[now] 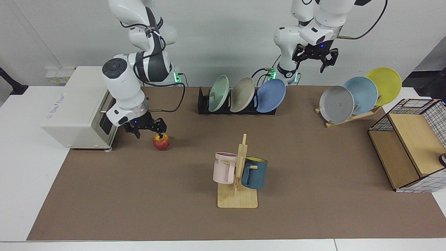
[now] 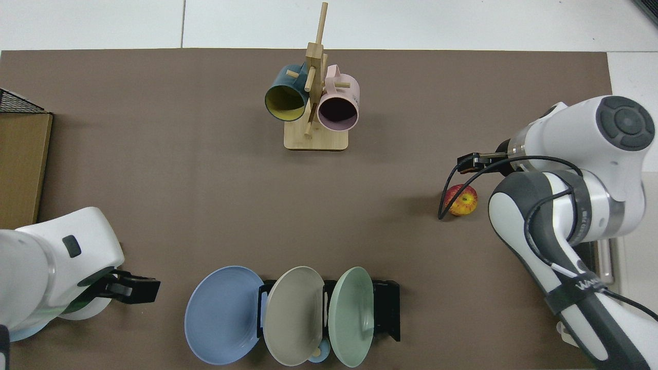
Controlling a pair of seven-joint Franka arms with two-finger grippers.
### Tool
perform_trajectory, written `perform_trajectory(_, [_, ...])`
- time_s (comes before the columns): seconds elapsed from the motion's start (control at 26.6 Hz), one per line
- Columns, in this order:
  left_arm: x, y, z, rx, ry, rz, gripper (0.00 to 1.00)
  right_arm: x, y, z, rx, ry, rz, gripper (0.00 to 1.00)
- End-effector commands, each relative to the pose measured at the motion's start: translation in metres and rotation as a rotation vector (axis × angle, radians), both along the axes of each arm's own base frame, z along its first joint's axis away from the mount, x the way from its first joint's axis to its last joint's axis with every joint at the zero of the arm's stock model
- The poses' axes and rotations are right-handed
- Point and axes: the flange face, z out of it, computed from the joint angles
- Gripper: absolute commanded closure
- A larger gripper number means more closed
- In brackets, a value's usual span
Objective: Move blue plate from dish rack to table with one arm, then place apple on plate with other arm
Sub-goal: 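Grasp the apple with the right gripper while the left gripper approaches the blue plate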
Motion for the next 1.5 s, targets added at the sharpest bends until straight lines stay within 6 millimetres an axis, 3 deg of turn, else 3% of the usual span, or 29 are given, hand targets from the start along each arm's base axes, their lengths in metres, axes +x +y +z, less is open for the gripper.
perform_trajectory(0.0, [-0.011, -0.004, -0.01, -0.028, -0.012, 0.022, 0.0, -0.016, 0.0, -0.026, 0.014, -0.002, -0.039, 0.0])
perform_trajectory(0.11, [-0.019, -0.015, -0.022, -0.024, -0.014, 0.014, 0.0, -0.021, -0.001, -0.038, 0.012, 0.02, -0.04, 0.0])
perform_trajectory(0.41, [-0.029, -0.014, -0.052, -0.015, 0.004, 0.004, 0.0, -0.03, 0.015, -0.063, 0.008, 0.024, -0.018, 0.0])
perform_trajectory(0.68, [-0.032, -0.017, -0.056, -0.016, -0.006, -0.02, 0.0, -0.025, 0.027, -0.088, 0.007, 0.01, 0.01, 0.0])
perform_trajectory(1.13, [-0.032, -0.016, -0.096, -0.03, -0.002, 0.006, 0.0, -0.024, 0.02, -0.096, -0.012, 0.025, 0.043, 0.0])
perform_trajectory(1.32, [-0.032, -0.018, -0.098, -0.052, 0.007, 0.041, 0.0, -0.012, 0.013, -0.066, -0.01, 0.039, 0.031, 0.0])
perform_trajectory(1.47, [-0.033, -0.017, -0.104, -0.05, 0.017, 0.042, 0.0, -0.013, 0.014, -0.066, -0.012, 0.051, 0.035, 0.0])
